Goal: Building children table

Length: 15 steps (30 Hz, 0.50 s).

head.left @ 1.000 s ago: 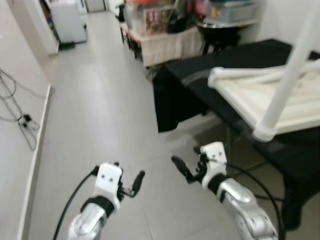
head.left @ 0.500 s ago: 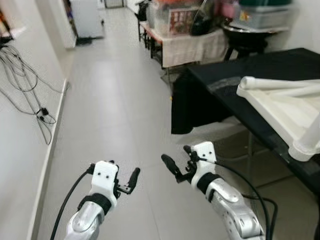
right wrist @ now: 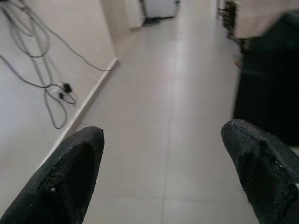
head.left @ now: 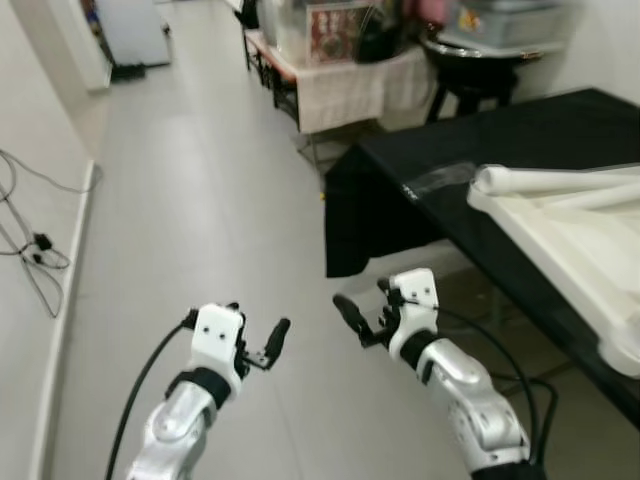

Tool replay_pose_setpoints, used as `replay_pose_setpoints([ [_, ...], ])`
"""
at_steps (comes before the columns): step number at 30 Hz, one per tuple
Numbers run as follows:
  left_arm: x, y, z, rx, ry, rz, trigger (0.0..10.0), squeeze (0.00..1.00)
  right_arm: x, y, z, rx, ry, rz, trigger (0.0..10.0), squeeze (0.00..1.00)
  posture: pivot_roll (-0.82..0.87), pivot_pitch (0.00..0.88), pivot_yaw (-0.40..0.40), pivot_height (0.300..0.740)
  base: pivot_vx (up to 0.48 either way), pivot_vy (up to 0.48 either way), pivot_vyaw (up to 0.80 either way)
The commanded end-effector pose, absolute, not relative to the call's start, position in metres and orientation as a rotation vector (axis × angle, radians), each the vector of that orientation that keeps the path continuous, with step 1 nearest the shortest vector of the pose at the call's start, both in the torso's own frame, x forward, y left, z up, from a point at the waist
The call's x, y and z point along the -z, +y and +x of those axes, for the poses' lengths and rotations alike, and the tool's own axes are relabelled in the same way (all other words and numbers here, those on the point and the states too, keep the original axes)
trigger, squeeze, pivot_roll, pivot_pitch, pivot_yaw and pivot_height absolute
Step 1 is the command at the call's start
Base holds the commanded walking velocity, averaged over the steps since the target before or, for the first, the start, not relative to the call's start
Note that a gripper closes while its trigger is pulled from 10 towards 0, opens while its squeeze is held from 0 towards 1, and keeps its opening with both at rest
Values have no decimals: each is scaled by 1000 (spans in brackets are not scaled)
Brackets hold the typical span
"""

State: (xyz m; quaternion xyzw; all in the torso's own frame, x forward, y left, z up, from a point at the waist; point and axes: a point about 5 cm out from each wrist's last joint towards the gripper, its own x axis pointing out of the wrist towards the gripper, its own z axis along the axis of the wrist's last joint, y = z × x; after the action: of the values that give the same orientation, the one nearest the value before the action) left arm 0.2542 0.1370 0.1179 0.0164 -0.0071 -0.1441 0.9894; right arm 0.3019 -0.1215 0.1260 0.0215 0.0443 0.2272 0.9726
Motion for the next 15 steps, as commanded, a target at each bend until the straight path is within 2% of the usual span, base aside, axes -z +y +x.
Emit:
replay_pose_setpoints([
  [1,-111,145,253,267,15,41,10000,0,-121,-115,301,-478,106,51,10000,0,9,92,13,740,345,0,0],
  [15,-105,143,253,275,28,15,10000,0,-115,-118,301,-475,116,69,10000,0,-16,64,17,740,324,0,0],
])
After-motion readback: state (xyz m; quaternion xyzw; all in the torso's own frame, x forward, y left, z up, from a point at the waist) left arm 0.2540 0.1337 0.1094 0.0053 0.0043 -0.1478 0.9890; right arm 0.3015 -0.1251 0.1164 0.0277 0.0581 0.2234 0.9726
